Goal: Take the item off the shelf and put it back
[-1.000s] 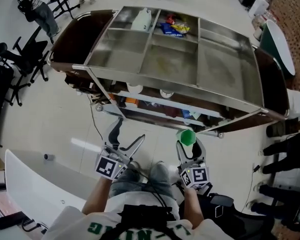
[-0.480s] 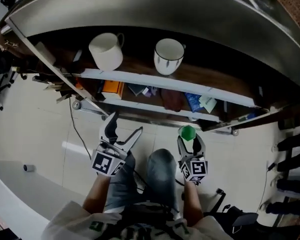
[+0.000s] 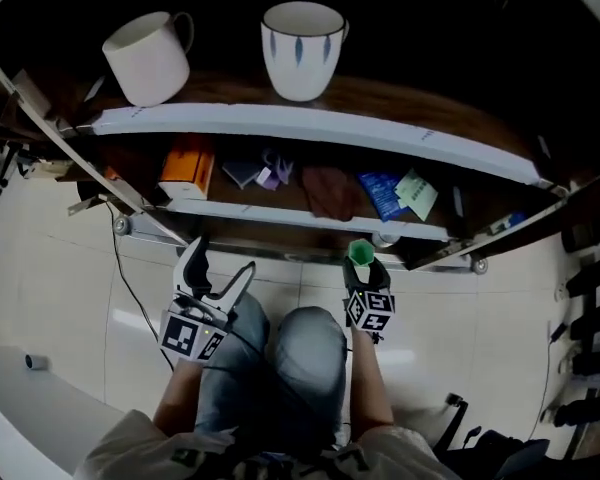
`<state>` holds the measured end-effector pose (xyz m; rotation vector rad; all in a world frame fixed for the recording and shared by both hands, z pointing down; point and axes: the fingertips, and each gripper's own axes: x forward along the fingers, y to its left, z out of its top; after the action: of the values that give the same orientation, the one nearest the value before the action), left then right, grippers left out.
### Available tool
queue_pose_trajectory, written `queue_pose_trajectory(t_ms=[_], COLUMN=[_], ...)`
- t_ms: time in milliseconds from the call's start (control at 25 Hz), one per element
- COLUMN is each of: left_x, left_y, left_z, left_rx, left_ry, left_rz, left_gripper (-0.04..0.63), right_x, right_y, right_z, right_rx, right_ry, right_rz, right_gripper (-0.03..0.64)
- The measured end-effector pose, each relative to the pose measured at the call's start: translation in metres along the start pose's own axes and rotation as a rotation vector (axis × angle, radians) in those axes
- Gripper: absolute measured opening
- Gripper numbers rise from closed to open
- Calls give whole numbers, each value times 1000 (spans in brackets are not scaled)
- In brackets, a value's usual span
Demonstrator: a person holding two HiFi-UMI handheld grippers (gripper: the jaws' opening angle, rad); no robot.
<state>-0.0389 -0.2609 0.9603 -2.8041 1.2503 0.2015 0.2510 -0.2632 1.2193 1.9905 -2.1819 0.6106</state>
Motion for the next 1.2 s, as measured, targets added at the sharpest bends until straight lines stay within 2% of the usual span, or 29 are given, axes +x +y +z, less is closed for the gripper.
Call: queue_pose_trajectory(t_ms=[280, 520, 600, 680, 800, 960, 1080, 1200], left_x=[-5, -26, -28, -25, -18, -9, -7, -13], left_y=[-12, -10, -5, -4, -9, -16, -21, -35], left_z=[-6, -4, -4, -1, 24, 89, 147, 236], left_rx=[-10, 5, 3, 0, 8, -16, -19, -72], left_ry=[17, 26, 25, 21, 21, 53, 118, 143], left_rz=[0, 29, 45, 47, 36, 32, 28, 28], left_gripper=[362, 362, 362, 362, 362, 362, 362, 362], right_x=[103, 130, 131, 125, 96, 14, -64, -155], right_y=[-20, -35, -36, -29, -9, 10, 36, 66], right_z=[-25, -41, -36, -32, -22, 3, 60, 157], right_rx=[-81, -17, 3, 8, -4, 56, 77, 56], right_ry=[39, 17, 3, 2, 35, 130, 159, 119], right_rz=[21, -11, -25, -12, 20, 17, 31, 42], right_gripper=[287, 299, 412, 468, 469, 469, 469, 469])
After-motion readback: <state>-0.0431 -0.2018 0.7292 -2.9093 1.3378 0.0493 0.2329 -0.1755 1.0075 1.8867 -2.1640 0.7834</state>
